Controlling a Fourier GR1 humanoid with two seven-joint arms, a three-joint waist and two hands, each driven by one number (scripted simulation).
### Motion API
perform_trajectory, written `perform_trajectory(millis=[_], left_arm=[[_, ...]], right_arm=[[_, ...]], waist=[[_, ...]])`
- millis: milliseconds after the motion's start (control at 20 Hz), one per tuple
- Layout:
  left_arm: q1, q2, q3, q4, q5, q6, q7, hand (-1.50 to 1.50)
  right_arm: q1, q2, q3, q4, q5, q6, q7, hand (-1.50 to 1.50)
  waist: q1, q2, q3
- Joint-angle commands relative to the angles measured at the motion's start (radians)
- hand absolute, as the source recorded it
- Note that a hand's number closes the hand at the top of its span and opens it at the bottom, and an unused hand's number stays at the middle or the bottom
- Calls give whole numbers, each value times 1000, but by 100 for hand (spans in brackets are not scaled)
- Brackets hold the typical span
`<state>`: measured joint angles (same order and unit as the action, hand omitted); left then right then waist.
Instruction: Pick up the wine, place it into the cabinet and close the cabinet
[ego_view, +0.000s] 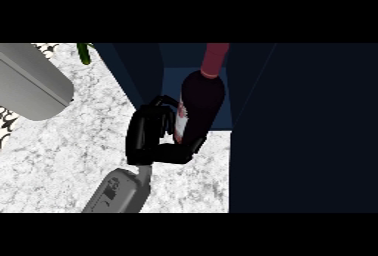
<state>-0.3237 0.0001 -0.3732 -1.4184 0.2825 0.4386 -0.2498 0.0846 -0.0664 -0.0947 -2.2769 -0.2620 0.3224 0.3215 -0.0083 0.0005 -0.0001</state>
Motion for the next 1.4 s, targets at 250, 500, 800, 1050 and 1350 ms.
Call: perform_trajectory(millis=[250,500,800,1050,1350], left_arm=[[-153,0,-98,273,186,120,-168,150],[-120,0,-52,295,152,77,-145,150],[-161,0,-129,396,275,137,-226,150],[-178,0,-105,529,371,68,-341,150],[-198,0,-90,566,489,-11,-405,150]], right_arm=[[-33,2,-12,89,16,17,-63,-150],[-54,-13,-15,22,-15,-14,27,-150],[-20,-20,-23,-1,-34,1,29,-150],[-35,-4,10,-16,2,-21,39,-150],[42,2,-10,26,-23,43,-53,-150]], waist=[[-6,2,0],[1,0,0],[-3,0,0],[-6,2,0],[-9,2,0]])
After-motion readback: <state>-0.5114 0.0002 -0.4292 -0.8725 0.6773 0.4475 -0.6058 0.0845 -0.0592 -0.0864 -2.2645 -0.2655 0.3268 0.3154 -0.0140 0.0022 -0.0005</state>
